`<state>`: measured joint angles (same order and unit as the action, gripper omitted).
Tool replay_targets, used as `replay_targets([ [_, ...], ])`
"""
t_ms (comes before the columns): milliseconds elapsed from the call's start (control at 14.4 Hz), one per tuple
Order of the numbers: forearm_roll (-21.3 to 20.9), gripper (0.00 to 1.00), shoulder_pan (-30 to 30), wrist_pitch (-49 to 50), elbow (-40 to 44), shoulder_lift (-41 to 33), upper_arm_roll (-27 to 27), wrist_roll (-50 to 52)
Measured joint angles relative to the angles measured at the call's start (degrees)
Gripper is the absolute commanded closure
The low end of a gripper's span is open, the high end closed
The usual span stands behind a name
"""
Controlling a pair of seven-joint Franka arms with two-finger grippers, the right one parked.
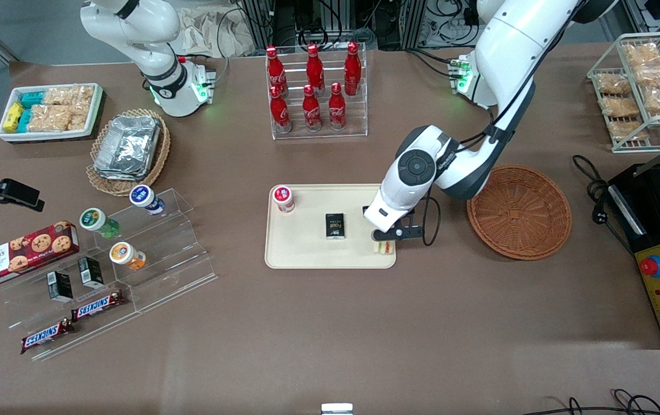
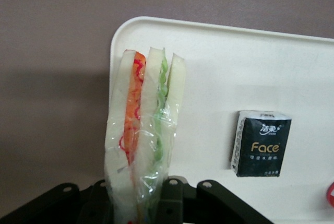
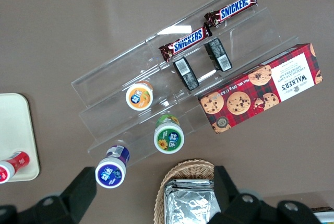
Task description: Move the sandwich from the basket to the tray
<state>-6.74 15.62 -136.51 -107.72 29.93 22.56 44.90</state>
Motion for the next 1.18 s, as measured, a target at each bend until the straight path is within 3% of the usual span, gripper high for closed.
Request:
replay_targets([
  [277, -6.2, 1.00, 0.5, -2.6, 1.0, 3.7, 0.0, 5.7],
  [347, -7.3, 0.73, 0.5, -2.6, 1.2, 4.4, 0.0, 6.3],
  [416, -7.7, 0.01, 0.5, -2.7, 1.5, 5.0, 0.0, 6.5],
  [970, -7.6, 0.00, 0.5, -2.8, 5.7, 5.1, 0.0, 9.3],
  [1178, 0.4, 0.00, -0.3, 4.4, 10.9, 2.7, -0.5, 12.4],
])
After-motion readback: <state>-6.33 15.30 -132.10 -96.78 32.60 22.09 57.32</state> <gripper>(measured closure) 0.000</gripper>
